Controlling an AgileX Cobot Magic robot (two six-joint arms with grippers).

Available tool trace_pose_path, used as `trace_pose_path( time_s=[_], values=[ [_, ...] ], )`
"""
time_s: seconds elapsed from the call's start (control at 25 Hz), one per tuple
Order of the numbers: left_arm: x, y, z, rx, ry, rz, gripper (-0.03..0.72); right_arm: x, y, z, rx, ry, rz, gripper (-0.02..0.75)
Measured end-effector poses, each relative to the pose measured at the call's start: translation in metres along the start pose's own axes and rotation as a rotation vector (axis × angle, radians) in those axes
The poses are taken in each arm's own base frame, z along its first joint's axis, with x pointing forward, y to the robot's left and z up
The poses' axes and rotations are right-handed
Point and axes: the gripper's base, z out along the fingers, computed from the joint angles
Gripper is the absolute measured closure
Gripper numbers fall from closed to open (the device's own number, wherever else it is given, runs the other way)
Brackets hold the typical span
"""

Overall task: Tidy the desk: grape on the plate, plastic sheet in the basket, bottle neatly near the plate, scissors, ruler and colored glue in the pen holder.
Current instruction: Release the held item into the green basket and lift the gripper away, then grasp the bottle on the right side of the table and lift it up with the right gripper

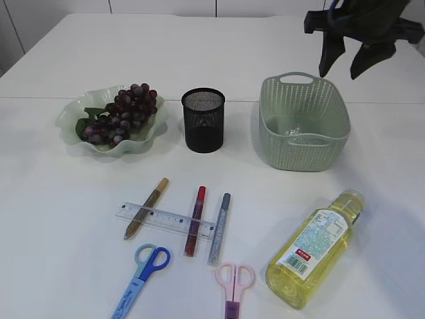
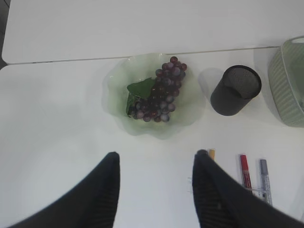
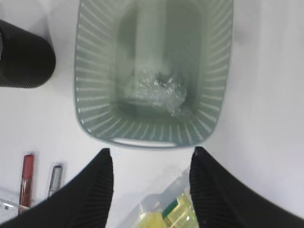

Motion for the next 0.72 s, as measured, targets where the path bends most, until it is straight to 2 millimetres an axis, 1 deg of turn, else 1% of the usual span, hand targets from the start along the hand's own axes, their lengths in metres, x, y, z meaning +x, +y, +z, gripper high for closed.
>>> trace_pose_path(
  time_s=[0.16,0.24,0.36,0.48,0.56,0.72],
  values=[
    [0.000,0.000,0.001,0.000,0.002,0.000,0.326,0.024,-0.005,-0.014,0.000,0.031,0.048,0.321],
    [0.000,0.000,0.001,0.000,0.002,0.000,0.326,0.037,-0.006,-0.024,-0.016,0.044,0.091,0.321],
    [0.000,0.000,0.001,0.000,0.002,0.000,0.326,0.061,-0.008,-0.033,-0.032,0.079,0.174,0.321],
    [0.000,0.000,0.001,0.000,0.003,0.000,0.326,0.085,-0.013,-0.033,-0.018,0.130,0.275,0.321],
    [0.000,0.000,0.002,-0.001,0.006,0.000,0.326,0.096,-0.016,-0.030,0.001,0.159,0.341,0.321],
    [0.000,0.000,0.004,-0.001,0.008,0.000,0.326,0.107,-0.020,-0.019,0.040,0.205,0.453,0.321]
  ],
)
